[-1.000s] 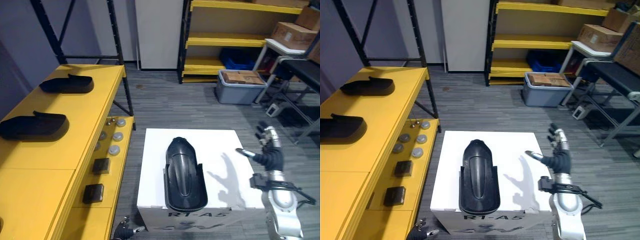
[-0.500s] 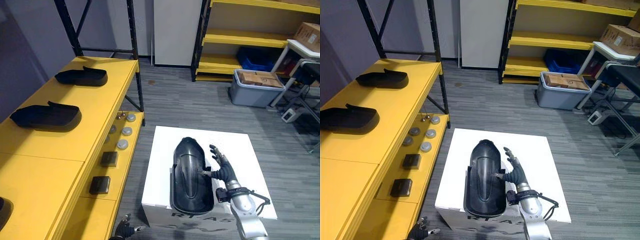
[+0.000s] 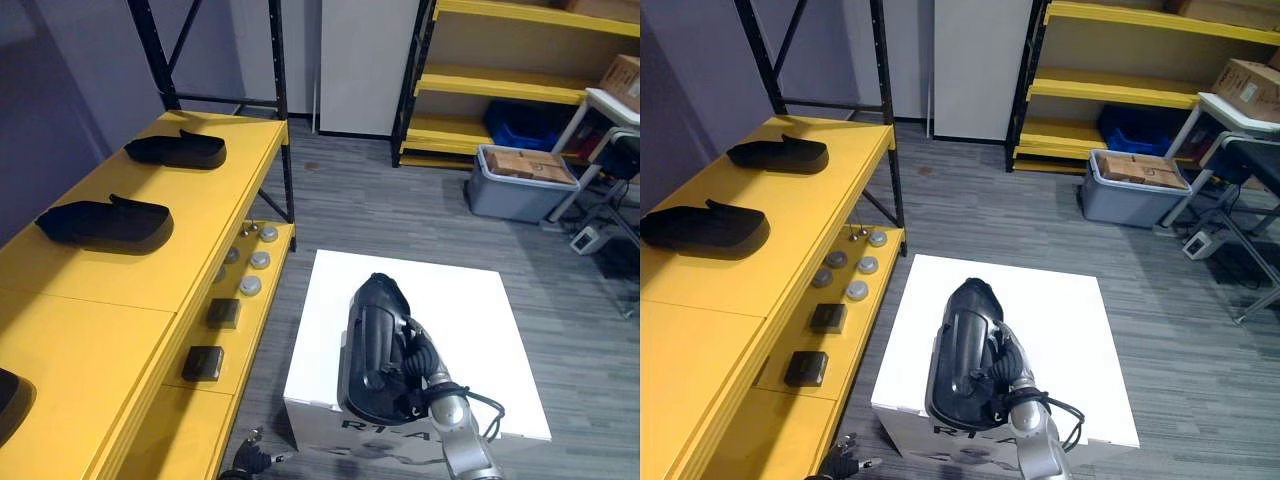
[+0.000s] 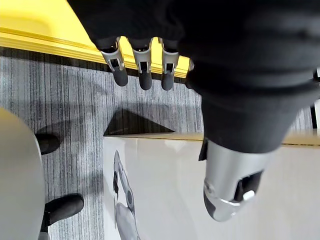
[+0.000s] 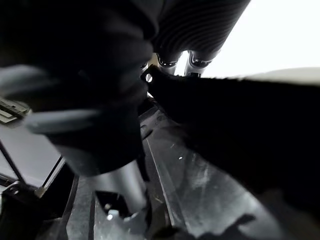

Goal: Walk over and take plastic housings, then place them on the shelf

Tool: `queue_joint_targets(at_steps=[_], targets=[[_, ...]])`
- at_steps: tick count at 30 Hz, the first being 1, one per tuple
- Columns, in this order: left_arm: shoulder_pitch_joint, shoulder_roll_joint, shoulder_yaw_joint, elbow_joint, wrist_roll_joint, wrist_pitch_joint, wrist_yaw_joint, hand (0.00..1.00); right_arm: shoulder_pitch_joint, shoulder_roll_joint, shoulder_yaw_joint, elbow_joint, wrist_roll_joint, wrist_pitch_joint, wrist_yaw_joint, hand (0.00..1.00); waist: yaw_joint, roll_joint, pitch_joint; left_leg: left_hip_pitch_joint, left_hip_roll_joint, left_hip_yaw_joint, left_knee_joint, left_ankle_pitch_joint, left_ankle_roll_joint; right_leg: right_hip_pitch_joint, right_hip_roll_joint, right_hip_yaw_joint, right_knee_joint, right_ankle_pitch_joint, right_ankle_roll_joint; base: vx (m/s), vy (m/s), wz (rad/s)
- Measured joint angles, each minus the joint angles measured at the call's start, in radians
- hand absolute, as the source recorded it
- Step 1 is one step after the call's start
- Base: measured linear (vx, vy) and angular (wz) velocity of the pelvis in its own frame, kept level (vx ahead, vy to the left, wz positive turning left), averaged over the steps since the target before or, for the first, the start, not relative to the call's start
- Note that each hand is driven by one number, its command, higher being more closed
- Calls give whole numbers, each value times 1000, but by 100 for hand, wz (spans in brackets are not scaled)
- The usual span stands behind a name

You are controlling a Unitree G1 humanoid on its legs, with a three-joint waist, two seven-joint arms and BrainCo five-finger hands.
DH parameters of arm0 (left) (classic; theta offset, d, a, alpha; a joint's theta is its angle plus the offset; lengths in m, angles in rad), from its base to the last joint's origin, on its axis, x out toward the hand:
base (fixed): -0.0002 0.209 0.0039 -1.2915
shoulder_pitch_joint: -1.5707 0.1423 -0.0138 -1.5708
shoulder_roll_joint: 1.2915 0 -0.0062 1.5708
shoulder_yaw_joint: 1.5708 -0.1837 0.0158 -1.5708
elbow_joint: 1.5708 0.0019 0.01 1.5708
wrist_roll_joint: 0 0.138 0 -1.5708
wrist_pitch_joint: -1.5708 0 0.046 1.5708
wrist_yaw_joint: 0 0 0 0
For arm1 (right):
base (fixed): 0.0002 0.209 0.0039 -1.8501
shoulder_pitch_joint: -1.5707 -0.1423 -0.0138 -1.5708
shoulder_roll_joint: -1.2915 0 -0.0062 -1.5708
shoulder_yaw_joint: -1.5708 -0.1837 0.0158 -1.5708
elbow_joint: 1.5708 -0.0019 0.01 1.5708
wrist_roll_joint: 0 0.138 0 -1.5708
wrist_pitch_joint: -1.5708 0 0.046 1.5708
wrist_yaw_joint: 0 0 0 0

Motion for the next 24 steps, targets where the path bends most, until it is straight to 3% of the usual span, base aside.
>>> queue_joint_targets(at_steps=[5, 13, 24], targets=[[-6, 0, 0, 1, 21, 6, -4, 0, -56, -1, -72, 53, -10, 5, -4, 100, 1, -6, -2, 1, -3, -8, -10, 6, 3, 0, -3, -15, 0, -1, 1, 11, 9, 5], [-31, 4, -25, 26, 38, 9, -13, 0, -75, -14, -65, 98, 47, 5, 41, 100, 11, -12, 2, 13, -2, -9, -27, 12, 4, 2, -3, -20, 0, -1, 1, 23, 1, 1], [-29, 9, -20, 16, 15, 8, -7, 0, -81, -12, -50, 91, 124, 5, 46, 100, 11, -22, 0, 15, -5, -7, -28, 13, 6, 2, -7, -19, 0, -1, 2, 0, 0, 0]])
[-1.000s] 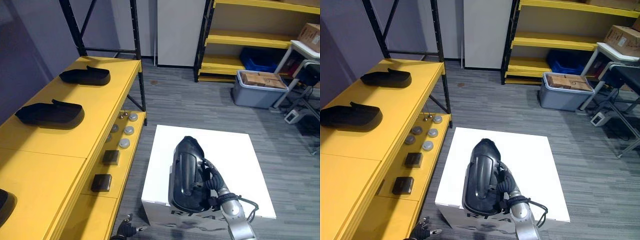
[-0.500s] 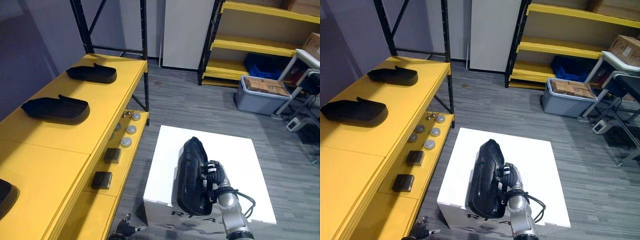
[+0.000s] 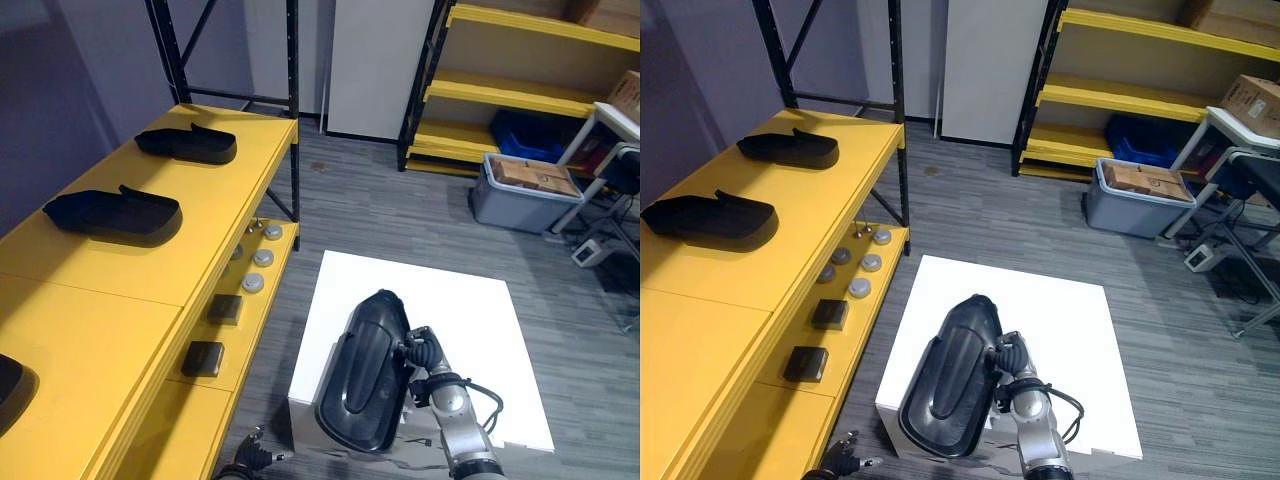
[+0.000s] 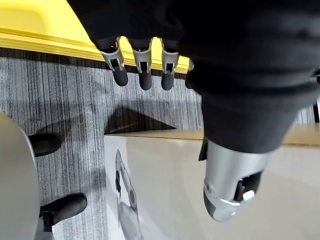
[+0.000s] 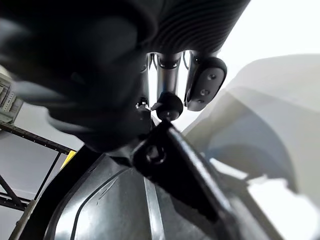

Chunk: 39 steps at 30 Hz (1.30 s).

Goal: Walk over and take plastic housings, then place them on the shelf

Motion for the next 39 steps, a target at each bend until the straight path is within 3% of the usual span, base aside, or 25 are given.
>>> queue_joint_targets(at_steps=[4, 11, 22, 23, 32, 39], targets=[[31, -11, 37, -85, -39, -1, 12, 0, 21, 1, -2, -47, 9, 1, -9, 100, 2, 1, 2, -2, 0, 0, 0, 0, 0, -2, 0, 1, 0, 0, 0, 0, 0, 0], [96, -17, 122, -383, -79, -24, 38, 0, 33, 4, -31, -200, 45, -7, -76, 100, 2, 10, 9, -14, 1, 1, 2, 0, 0, -12, 1, 4, 0, 0, 0, 0, 0, 0], [155, -93, 165, -712, -87, -64, 65, 0, 63, 33, -40, -397, 90, -75, -115, 100, 12, 24, 16, -31, 0, 4, 30, -11, -14, -20, 0, 11, 1, -1, -1, 3, 0, 0], [162, -97, 165, -740, -86, -70, 65, 0, 65, 34, -34, -404, 94, -84, -116, 0, 14, 25, 17, -31, 0, 5, 31, -11, -14, -20, 1, 12, 1, -1, -1, 0, 0, 0], [198, -135, 174, -808, -82, -71, 63, 0, 116, 40, 30, -479, 95, -85, -67, 0, 17, 30, 16, -31, 0, 9, 32, -12, -13, -21, 1, 16, 3, -1, -2, 0, 0, 0], [208, -141, 185, -745, -75, -70, 60, 0, 212, 38, 61, -562, 112, -85, -22, 0, 25, 42, 6, -30, 1, 27, 34, -15, -10, -25, 2, 27, 3, -1, -2, 10, 6, -5]])
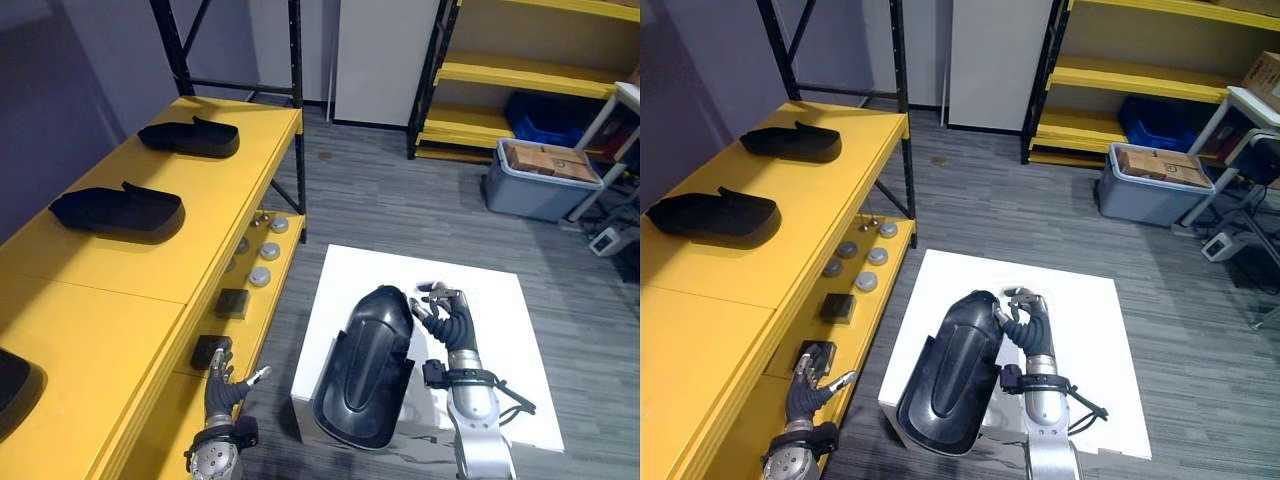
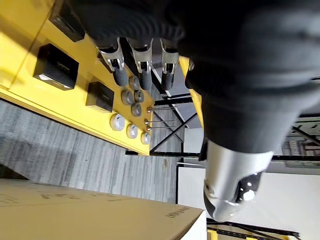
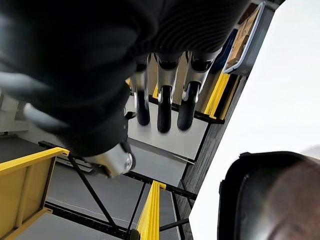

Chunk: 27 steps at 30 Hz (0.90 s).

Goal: Walk over and take plastic housings, then place them on the shelf

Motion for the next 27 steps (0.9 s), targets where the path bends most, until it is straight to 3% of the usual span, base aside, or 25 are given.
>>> queue_joint_targets(at_steps=[12, 18, 27], targets=[[5, 4, 6, 297, 1, 16, -3, 0, 248, -4, 58, -50, -32, -4, 88, 0, -3, 9, -13, 0, 5, 34, 20, -20, 3, -10, 6, 33, 0, 1, -1, 11, 6, -9], [-10, 31, -13, 446, 1, 21, 2, 0, 252, -3, 57, 94, -117, 0, 85, 0, -8, 14, -24, 1, 11, 46, 23, -24, -3, -6, 11, 47, 0, 4, -4, 8, 2, -5], [-13, 50, -68, 492, 0, 27, 1, 0, 200, 4, 47, 218, -173, 7, 35, 0, -24, 18, -25, 0, 17, 45, 24, -25, -8, -2, 17, 44, -2, 8, -9, -1, 0, 0]])
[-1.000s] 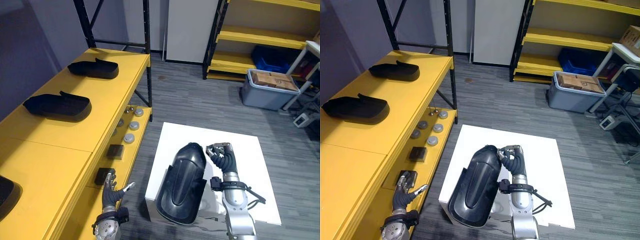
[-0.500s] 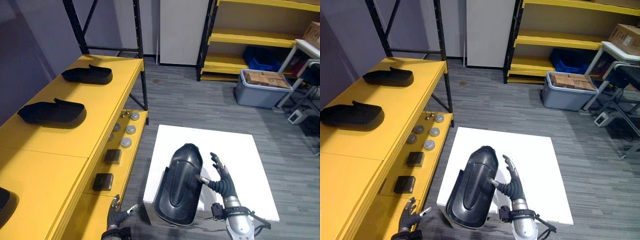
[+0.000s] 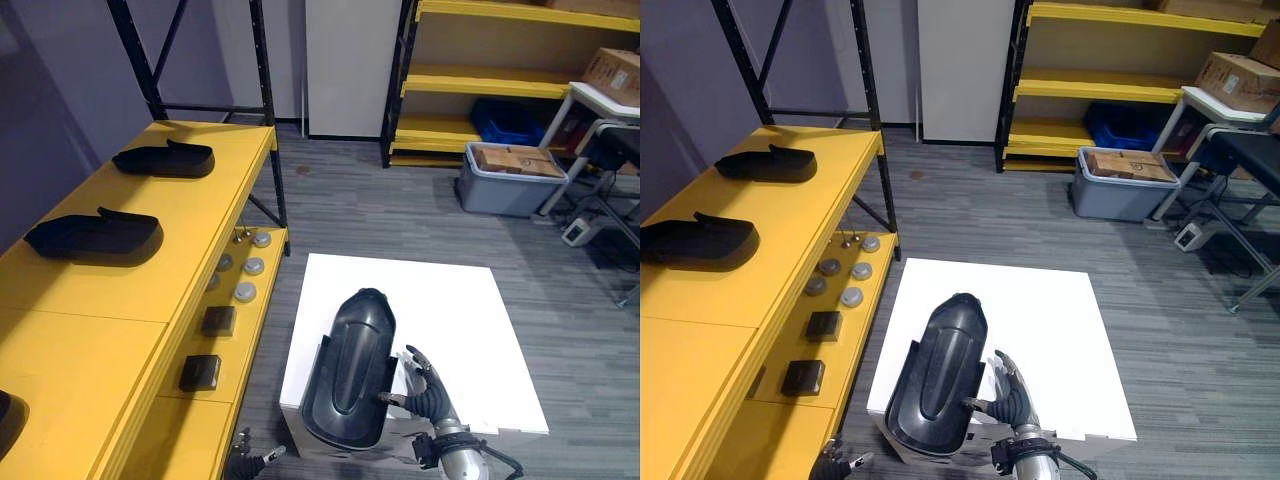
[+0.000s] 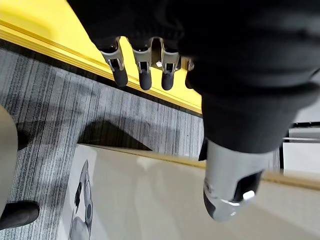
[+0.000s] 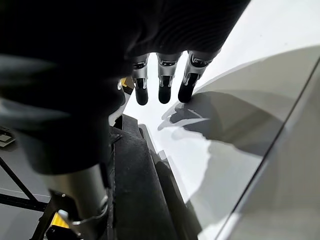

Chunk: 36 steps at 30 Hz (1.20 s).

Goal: Walk over and take plastic housings, then place them on the shelf

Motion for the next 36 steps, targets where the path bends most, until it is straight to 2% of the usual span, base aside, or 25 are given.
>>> queue_joint_targets(at_steps=[9, 15, 21, 22, 30, 36], targets=[[-24, 10, -8, 31, 0, 2, -3, 0, -152, -2, -88, 150, -31, 5, -66, 0, -1, -14, -1, 0, 0, -27, -27, 20, -1, -2, -1, -29, -1, 0, 0, -1, 7, 8], [-46, 22, -31, 38, 1, 4, -3, 0, -243, -12, -77, 224, -102, 39, -71, 0, 1, -31, 4, 0, -1, -45, -39, 32, 1, 0, -3, -51, -1, 0, 0, 4, 4, 9], [-72, 31, -45, 67, 1, 4, -2, 0, -279, -29, -32, 262, -139, 51, -71, 0, -1, -45, 0, 1, -3, -63, -47, 41, 1, 3, -6, -69, -1, 0, 0, 3, 8, 8], [-80, 32, -46, 74, 1, 4, -2, 0, -283, -40, -18, 271, -139, 51, -72, 100, 0, -49, -1, 1, -4, -70, -52, 46, 1, 4, -7, -76, -1, 0, 0, -10, 0, 14], [-80, 47, -54, 78, 1, 3, 0, 0, -341, -90, 132, 306, -128, 41, -63, 100, 0, -60, 1, 14, -4, -72, -73, 60, 4, 7, -8, -78, -1, 0, 0, -1, 0, 1], [-100, 51, -55, 108, 0, 2, 1, 0, -368, -96, 166, 318, -61, 28, -48, 100, 0, -64, 0, 14, -10, -75, -78, 64, 9, 7, -13, -80, -1, 0, 0, 16, 8, 1]])
